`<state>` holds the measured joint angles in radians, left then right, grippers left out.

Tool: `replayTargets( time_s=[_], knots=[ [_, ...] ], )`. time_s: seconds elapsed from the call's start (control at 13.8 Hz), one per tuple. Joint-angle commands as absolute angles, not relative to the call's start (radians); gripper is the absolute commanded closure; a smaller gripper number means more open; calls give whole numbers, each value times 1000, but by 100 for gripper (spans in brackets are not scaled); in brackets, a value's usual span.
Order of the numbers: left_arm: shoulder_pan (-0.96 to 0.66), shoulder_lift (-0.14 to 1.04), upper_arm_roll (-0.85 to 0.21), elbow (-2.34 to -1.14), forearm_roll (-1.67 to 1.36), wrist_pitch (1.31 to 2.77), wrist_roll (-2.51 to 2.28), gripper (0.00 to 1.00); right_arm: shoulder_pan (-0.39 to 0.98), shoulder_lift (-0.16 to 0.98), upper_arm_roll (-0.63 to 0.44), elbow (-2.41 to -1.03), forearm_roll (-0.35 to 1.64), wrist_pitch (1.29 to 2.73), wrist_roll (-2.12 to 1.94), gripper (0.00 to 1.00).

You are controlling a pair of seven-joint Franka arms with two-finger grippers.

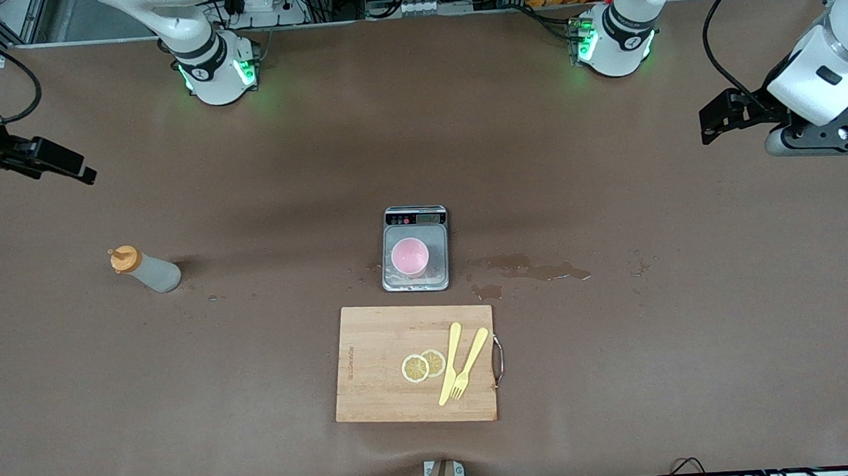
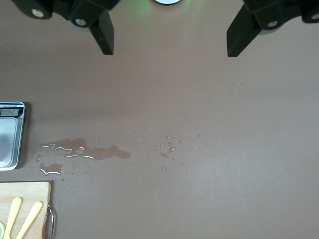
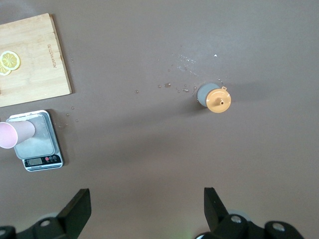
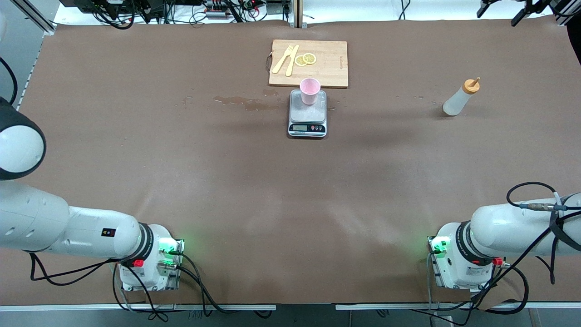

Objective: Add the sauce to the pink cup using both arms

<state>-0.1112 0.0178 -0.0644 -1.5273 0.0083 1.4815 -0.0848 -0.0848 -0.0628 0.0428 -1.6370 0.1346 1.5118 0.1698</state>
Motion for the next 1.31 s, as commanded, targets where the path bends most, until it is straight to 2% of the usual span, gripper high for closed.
replayTargets(
  time_s=[0.0, 0.15, 0.65, 1.24],
  knots=[
    [-107, 18, -69, -1519, 23, 1470, -87, 0, -97, -61, 52, -1608, 114, 1517, 143, 0],
    [-107, 18, -69, -1519, 23, 1470, -87, 0, -81, -31, 55, -1563, 62, 1517, 138, 0],
    [-106, 18, -69, -1519, 23, 1470, -87, 0, -48, -29, 60, -1568, -27, 1526, -32, 0],
    [-106, 25, -69, -1519, 23, 1470, -87, 0, -48, -29, 58, -1563, -18, 1536, -21, 0]
  ],
)
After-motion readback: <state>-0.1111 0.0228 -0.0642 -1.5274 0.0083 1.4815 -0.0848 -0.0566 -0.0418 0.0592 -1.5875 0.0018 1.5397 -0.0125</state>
